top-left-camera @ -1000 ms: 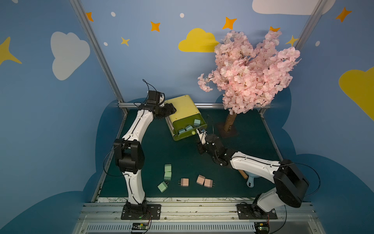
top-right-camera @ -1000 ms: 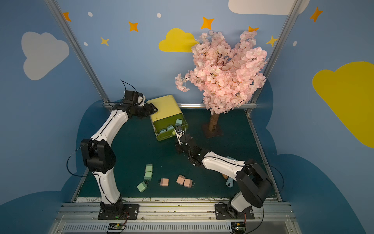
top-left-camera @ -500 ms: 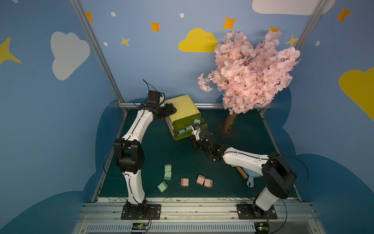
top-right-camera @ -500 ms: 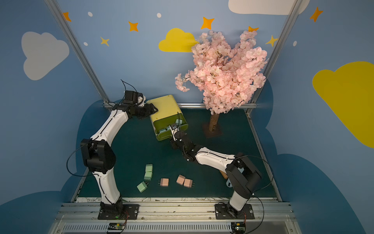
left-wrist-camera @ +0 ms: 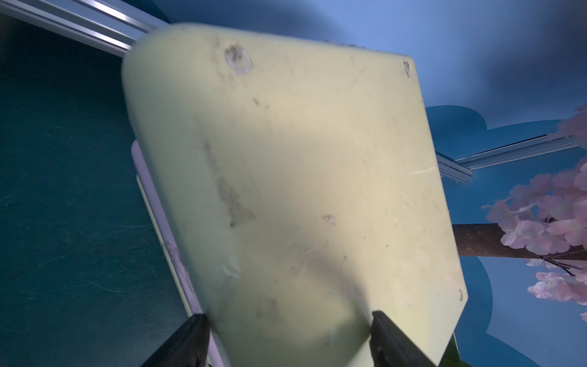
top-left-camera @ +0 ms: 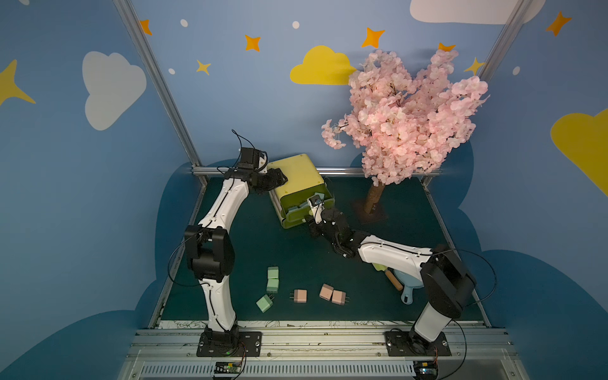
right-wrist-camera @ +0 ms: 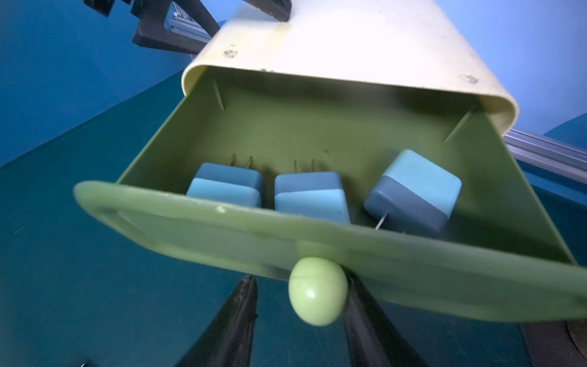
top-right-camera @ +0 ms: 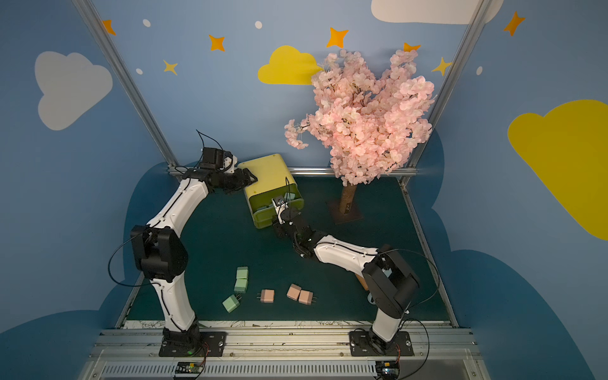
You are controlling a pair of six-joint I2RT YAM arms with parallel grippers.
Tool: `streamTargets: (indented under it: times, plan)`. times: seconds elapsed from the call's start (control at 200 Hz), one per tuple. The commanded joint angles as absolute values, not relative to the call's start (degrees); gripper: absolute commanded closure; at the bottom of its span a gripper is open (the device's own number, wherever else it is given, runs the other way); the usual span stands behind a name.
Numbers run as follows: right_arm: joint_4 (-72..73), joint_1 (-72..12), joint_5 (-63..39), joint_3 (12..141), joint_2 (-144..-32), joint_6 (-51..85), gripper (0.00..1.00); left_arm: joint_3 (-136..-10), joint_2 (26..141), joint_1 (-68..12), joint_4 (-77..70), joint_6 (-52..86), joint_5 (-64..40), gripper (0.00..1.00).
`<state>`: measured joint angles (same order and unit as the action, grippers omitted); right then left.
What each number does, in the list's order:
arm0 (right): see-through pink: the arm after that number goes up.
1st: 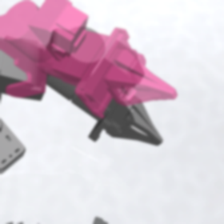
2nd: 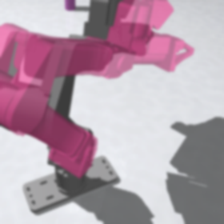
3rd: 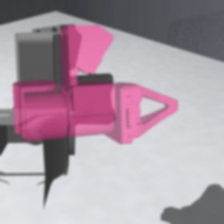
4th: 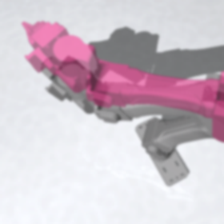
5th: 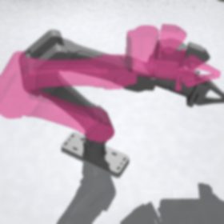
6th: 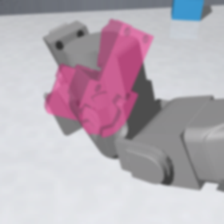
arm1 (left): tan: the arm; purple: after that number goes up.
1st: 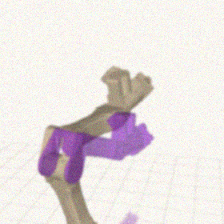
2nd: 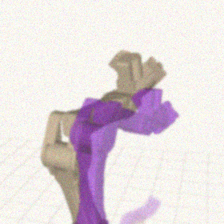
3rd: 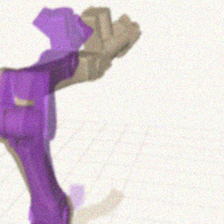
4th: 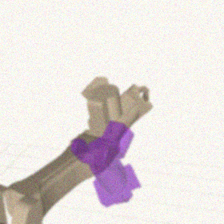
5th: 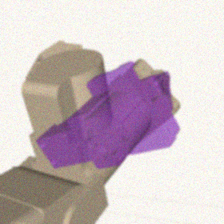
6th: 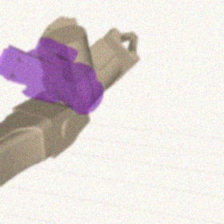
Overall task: Place the plugs into the drawer by color
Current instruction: Close the drawer in the storage box.
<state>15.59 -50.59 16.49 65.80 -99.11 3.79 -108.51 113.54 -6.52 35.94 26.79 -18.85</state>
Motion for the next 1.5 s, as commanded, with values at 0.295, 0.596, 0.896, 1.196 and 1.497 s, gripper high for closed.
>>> streamTargets:
  times: [0.295, 0.596, 0.896, 1.196, 1.497]
  plan:
    - [17.8, -49.4, 14.4, 74.2, -104.3, 3.8, 0.52, -107.0, 111.9, -6.7, 36.6, 26.1, -20.1, 0.20]
    - [21.6, -48.7, 14.2, 78.6, -109.3, 4.8, 0.52, -107.0, 111.8, -6.8, 36.5, 26.2, -20.1, 0.20]
    - [23.9, -48.3, 14.1, 81.0, -112.9, 6.2, 0.51, -106.8, 111.8, -6.8, 36.2, 26.4, -20.4, 0.20]
    - [24.3, -48.3, 13.8, 82.6, -114.8, 6.9, 0.50, -106.6, 111.8, -6.8, 36.2, 26.2, -20.3, 0.20]
    - [24.3, -48.0, 13.3, 83.8, -115.8, 6.8, 0.49, -106.5, 111.4, -6.8, 36.2, 26.0, -20.2, 0.20]
